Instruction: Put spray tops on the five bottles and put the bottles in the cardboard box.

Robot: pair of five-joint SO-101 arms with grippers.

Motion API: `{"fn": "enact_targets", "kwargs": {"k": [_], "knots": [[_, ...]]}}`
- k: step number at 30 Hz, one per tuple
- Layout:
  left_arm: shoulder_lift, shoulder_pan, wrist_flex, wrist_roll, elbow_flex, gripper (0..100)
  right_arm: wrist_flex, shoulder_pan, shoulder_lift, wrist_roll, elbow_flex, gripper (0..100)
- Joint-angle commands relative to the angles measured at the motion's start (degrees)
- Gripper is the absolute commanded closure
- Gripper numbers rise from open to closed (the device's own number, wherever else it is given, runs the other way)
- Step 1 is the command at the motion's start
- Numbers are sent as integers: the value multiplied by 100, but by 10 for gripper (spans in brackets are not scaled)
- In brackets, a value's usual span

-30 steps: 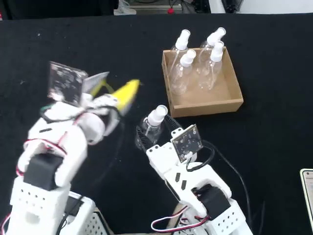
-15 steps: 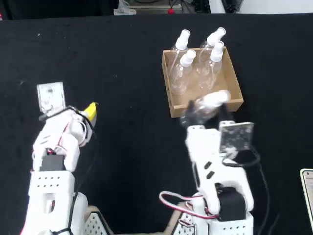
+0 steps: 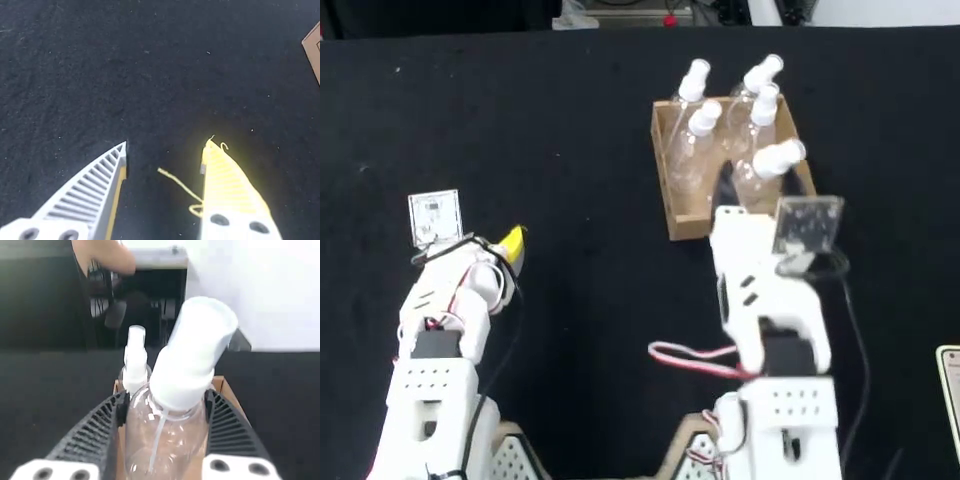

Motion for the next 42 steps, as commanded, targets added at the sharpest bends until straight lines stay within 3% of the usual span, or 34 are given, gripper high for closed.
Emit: {"fn": "enact_targets", "kwargs": {"k": [1, 35, 42], "knots": [[-53, 75, -141, 53, -31, 762, -422, 9, 734, 9, -734, 847], [-53, 75, -149, 9, 48, 762, -2277, 44, 3503, 26, -936, 847], [-53, 75, -149, 9, 48, 762, -2233, 35, 3512, 844, -927, 848]]}}
